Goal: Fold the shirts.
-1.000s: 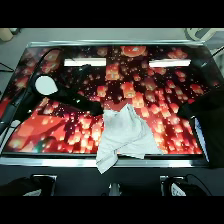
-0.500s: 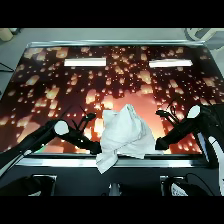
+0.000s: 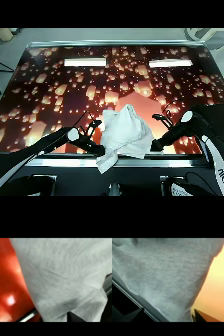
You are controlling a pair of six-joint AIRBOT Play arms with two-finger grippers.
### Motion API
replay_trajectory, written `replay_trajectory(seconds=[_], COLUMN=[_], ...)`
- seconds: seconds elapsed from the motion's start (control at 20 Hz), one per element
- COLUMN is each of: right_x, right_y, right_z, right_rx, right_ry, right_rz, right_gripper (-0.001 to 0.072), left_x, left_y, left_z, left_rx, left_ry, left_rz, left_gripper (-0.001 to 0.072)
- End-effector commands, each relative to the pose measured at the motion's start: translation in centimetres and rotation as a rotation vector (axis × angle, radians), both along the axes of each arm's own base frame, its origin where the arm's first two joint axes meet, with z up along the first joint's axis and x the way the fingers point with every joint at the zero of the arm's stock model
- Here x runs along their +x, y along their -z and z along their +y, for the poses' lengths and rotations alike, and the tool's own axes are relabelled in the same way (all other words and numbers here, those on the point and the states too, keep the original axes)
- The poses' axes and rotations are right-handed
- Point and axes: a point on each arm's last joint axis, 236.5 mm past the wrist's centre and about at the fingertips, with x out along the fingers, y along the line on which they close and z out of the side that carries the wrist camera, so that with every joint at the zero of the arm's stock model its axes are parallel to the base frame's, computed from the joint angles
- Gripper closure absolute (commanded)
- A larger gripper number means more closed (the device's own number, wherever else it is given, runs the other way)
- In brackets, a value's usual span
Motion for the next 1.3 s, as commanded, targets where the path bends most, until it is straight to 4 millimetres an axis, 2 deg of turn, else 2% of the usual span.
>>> replay_trajectory(seconds=[0.0,0.05,0.1,0.15,0.2,0.25,0.35,0.45,0.5,0.55,0.6,0.65,0.7,0.75,0.8,0.85,0.9,0.95,1.0,1.05,1.15,1.25], right_x=[-0.1,-0.1,0.0,0.1,0.1,0.6,3.6,9.2,12.6,15.4,17.4,18.4,18.1,16.4,13.7,11.0,8.6,6.9,6.0,5.6,5.7,5.9], right_y=[1.1,1.2,1.2,0.9,0.6,0.2,-2.2,-7.7,-12.4,-18.4,-25.0,-32.6,-41.0,-48.2,-54.4,-58.4,-61.0,-62.1,-62.2,-61.7,-59.5,-55.7], right_z=[0.9,1.3,1.8,2.2,2.3,2.2,1.6,0.3,-0.7,-1.7,-2.8,-3.9,-5.0,-5.9,-6.4,-6.2,-5.3,-3.8,-3.0,-2.9,-4.3,-5.8], right_rx=[0.042,0.064,0.089,0.112,0.113,0.113,0.085,0.022,-0.026,-0.078,-0.133,-0.192,-0.251,-0.295,-0.307,-0.268,-0.18,-0.086,-0.046,-0.052,-0.169,-0.267], right_ry=[0.018,0.021,0.023,0.019,0.024,0.019,0.021,0.046,0.053,0.053,0.063,0.091,0.149,0.206,0.282,0.351,0.409,0.415,0.404,0.391,0.373,0.367], right_rz=[0.044,0.056,0.055,0.051,0.057,0.043,-0.062,-0.301,-0.479,-0.684,-0.895,-1.122,-1.366,-1.573,-1.748,-1.858,-1.918,-1.945,-1.942,-1.922,-1.849,-1.697], right_gripper=[0.0013,0.0057,0.0184,0.0478,0.069,0.0693,0.0694,0.0694,0.0694,0.0693,0.0693,0.0693,0.0693,0.0693,0.0693,0.0693,0.0693,0.0693,0.0693,0.0693,0.0693,0.0693], left_x=[0.3,0.3,0.4,0.6,1.2,2.2,6.5,11.9,14.8,17.3,18.9,19.4,18.7,16.9,14.8,12.3,10.2,8.5,7.3,7.0,7.6,8.5], left_y=[0.0,-0.1,-0.2,-0.5,-1.1,-2.1,-6.2,-12.8,-18.0,-24.1,-30.7,-37.6,-44.9,-51.3,-56.3,-60.4,-63.2,-65.0,-66.0,-66.0,-65.1,-63.7], left_z=[-0.6,-0.6,-0.6,-0.7,-0.7,-0.7,0.1,3.0,5.4,8.2,11.0,13.9,16.9,19.4,21.1,21.8,21.3,20.3,19.6,19.7,21.8,24.4], left_rx=[-0.017,-0.019,-0.021,-0.025,-0.03,-0.034,-0.032,-0.003,0.006,0.002,-0.018,-0.051,-0.098,-0.149,-0.202,-0.272,-0.368,-0.458,-0.487,-0.463,-0.325,-0.196], left_ry=[-0.021,-0.02,-0.021,-0.017,-0.009,0.006,-0.007,-0.077,-0.138,-0.217,-0.308,-0.406,-0.503,-0.59,-0.656,-0.693,-0.69,-0.662,-0.617,-0.598,-0.629,-0.708], left_rz=[-0.006,-0.008,-0.012,-0.023,-0.052,-0.107,-0.266,-0.454,-0.579,-0.722,-0.867,-1.014,-1.171,-1.316,-1.431,-1.528,-1.585,-1.617,-1.658,-1.68,-1.709,-1.681], left_gripper=[0.0606,0.0678,0.0679,0.0679,0.068,0.0681,0.0681,0.0681,0.0681,0.0681,0.0681,0.0681,0.068,0.068,0.0681,0.0681,0.0681,0.068,0.0681,0.068,0.0681,0.068])
